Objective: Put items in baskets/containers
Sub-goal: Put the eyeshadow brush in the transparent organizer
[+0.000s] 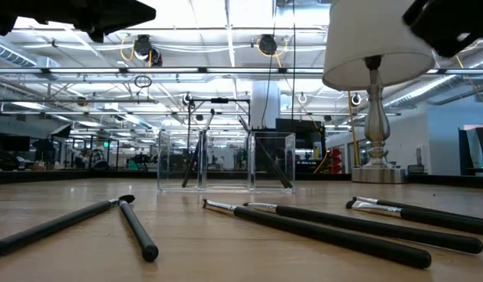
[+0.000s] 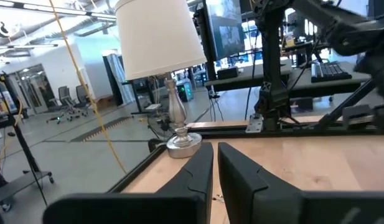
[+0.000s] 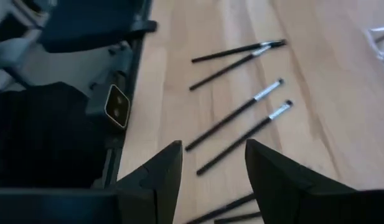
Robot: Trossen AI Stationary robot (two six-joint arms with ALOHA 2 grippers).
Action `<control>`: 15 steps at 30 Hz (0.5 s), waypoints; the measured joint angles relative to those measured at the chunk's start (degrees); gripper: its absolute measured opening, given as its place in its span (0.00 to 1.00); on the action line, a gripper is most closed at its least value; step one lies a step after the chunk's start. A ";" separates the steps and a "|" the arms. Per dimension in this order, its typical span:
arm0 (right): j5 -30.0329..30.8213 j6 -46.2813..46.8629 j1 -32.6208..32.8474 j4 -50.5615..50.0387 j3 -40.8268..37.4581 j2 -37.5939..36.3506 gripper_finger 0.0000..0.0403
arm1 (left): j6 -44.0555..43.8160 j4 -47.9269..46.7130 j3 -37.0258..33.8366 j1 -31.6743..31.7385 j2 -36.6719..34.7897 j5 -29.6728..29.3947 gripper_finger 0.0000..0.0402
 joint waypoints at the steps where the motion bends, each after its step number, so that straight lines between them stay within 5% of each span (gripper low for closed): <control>1: 1.23 1.63 1.08 -3.09 1.80 0.37 0.41 | -0.38 -0.02 0.00 -0.02 0.00 0.00 0.09; 9: 5.09 24.04 5.10 -36.19 14.81 4.49 0.41 | -2.24 -0.02 0.00 -0.96 0.00 0.09 0.09; 15: 2.30 31.01 2.40 -40.04 14.16 5.85 0.41 | -1.40 -0.02 0.00 -0.98 0.00 0.09 0.09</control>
